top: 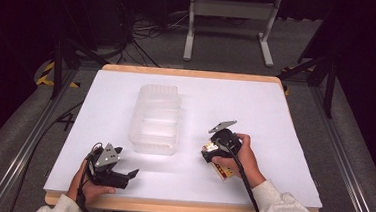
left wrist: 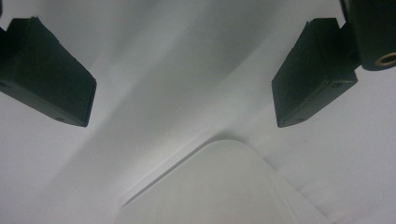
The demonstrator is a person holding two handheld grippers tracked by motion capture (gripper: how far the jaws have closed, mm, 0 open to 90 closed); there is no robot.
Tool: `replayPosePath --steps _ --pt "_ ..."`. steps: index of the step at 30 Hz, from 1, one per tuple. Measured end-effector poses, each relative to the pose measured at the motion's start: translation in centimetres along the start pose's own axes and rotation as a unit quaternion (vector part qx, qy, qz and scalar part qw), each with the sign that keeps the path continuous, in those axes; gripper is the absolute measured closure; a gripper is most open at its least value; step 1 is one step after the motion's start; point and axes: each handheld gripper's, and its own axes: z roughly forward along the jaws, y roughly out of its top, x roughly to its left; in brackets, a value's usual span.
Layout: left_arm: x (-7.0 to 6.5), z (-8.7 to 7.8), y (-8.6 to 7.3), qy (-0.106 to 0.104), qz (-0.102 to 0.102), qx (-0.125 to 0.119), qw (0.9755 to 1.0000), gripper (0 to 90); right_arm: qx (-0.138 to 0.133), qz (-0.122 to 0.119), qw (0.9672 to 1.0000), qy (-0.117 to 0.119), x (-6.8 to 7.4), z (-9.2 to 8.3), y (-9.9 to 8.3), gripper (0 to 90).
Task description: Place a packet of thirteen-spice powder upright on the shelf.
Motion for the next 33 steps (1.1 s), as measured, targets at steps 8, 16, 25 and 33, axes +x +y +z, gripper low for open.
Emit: replayPosePath --steps 8,16,25,33 --pt "0.0 0.1 0.0 -0.003 0.004 0.003 1.0 7.1 0.011 0.024 0.9996 0.008 -0.2 0.6 0.3 25.8" --pt "0.0 0.1 0.0 -0.001 0.002 0.004 1.0 7.1 -0.008 0.03 0.9995 0.002 -0.1 -0.1 0.3 30.0" --pt "0.0 0.1 0.0 0.0 0.003 0.006 1.0 7.1 -0.058 0.031 0.9978 -0.006 -0.1 -3.4 0.4 31.5" --pt "0.0 0.1 0.0 0.002 0.002 0.005 1.0 7.1 -0.113 0.035 0.9929 -0.012 -0.1 -6.3 0.6 32.6"
